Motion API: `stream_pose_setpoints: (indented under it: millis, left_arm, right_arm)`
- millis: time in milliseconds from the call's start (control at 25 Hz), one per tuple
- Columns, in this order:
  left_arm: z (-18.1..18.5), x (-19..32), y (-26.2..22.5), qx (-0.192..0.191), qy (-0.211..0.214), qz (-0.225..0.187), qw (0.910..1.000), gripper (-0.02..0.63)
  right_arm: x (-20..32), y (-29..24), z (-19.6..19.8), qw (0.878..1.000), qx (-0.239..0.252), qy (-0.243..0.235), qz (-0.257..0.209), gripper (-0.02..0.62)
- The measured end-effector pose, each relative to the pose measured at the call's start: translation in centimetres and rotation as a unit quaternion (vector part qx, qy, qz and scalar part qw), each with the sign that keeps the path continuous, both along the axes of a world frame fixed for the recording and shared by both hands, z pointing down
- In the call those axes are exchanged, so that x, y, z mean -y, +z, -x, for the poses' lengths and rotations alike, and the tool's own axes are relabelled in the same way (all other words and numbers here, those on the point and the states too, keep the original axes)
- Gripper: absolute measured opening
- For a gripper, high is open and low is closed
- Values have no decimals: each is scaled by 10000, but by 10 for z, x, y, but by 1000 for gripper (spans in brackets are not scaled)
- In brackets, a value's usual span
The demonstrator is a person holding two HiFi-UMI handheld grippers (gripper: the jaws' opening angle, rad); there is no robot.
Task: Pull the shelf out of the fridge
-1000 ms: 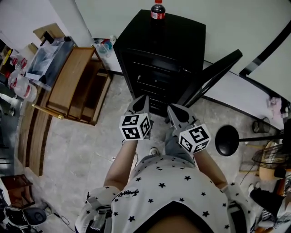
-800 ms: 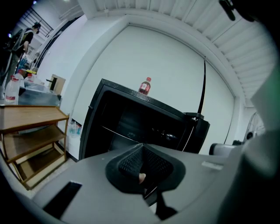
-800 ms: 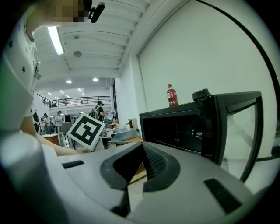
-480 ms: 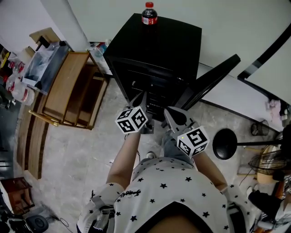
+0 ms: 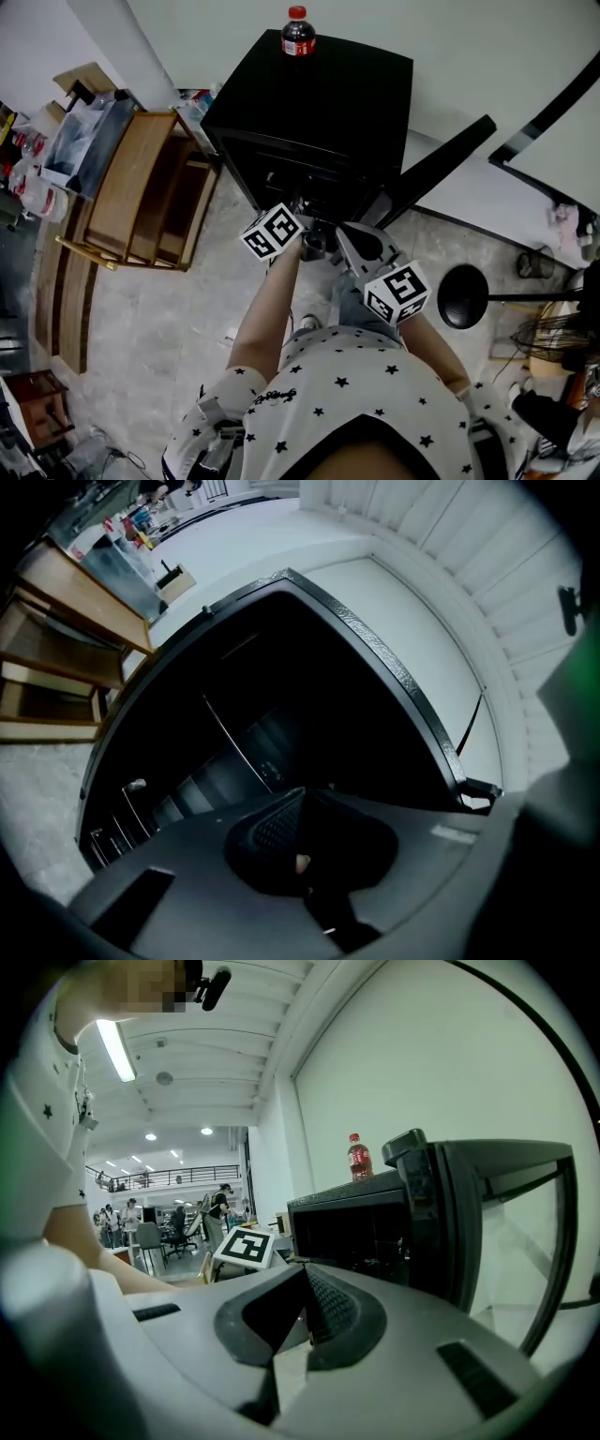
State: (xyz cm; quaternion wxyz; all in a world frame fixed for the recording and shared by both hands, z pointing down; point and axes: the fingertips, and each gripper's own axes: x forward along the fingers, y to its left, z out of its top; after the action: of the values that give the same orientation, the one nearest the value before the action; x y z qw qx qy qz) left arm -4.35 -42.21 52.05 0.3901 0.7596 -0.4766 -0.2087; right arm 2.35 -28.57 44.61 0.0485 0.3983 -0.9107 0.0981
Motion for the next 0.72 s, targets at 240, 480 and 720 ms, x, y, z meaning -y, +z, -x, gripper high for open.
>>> stream_pose_setpoints:
  millis: [240, 480, 720]
  left_arm:
    - [1, 18, 17, -668, -212, 211, 9973, 13]
    - [-3, 34, 26, -1409, -151, 297, 9895, 137]
    - [-7, 49, 37, -1721, -137, 526, 9836, 172]
  right_arm:
    - [2, 2, -6, 10000, 8, 32, 7, -6]
    - [7, 5, -9, 10000, -17, 17, 40, -6]
    - [10, 8, -13, 10000, -69, -18, 66, -6]
